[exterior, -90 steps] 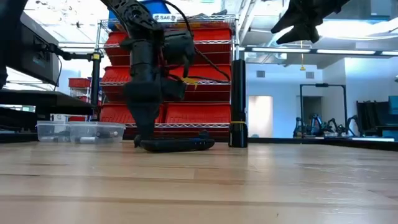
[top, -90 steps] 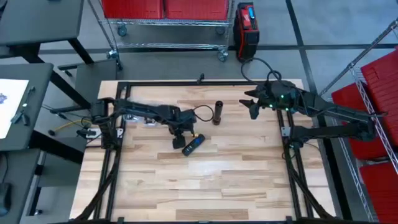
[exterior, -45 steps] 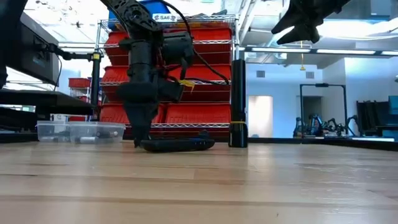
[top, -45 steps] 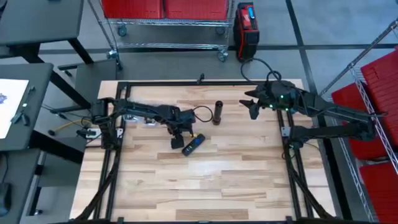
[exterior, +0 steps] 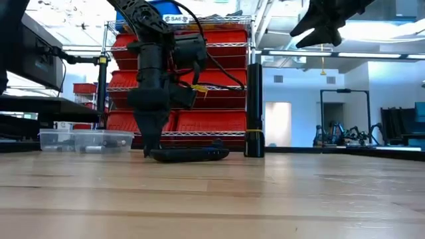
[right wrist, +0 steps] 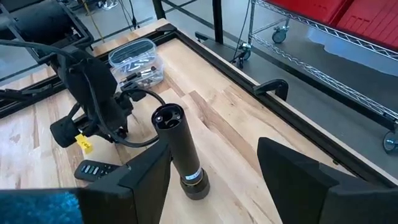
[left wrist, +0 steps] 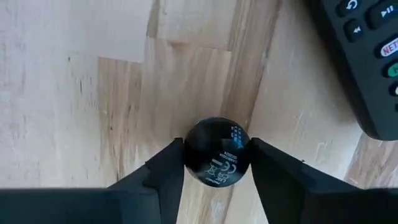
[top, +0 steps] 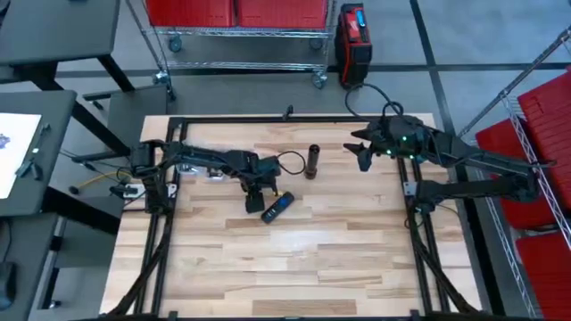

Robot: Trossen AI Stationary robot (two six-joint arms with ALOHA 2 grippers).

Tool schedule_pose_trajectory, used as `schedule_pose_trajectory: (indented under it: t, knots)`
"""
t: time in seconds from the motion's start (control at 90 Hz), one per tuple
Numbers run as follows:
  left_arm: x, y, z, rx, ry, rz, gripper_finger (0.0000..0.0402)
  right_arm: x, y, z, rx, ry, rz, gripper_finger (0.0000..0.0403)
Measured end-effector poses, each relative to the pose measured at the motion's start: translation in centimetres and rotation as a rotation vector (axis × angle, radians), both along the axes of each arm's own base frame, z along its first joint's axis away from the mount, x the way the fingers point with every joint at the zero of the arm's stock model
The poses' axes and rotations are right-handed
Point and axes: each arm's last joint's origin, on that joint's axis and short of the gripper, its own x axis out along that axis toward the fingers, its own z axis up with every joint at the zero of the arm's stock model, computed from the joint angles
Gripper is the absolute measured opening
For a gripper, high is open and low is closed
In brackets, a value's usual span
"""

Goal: Insert battery
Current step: Close the flashlight's battery compartment

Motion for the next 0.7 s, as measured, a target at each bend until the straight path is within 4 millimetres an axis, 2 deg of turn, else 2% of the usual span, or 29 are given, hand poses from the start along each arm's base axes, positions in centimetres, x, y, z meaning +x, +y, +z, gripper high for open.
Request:
schedule_pose_trajectory:
  t: [0.433, 0.7]
  knots:
    - [-0.02, -0.02, -0.25, 0.004, -0.019, -0.001, 0.0158, -0.02, 0.01, -0.02, 0.001, 0.003, 0.000, 0.0226]
    - [-0.01, -0.02, -0.20, -0.003, -0.023, 0.021, 0.0113, -0.01, 0.01, -0.03, 0.001, 0.003, 0.000, 0.0226]
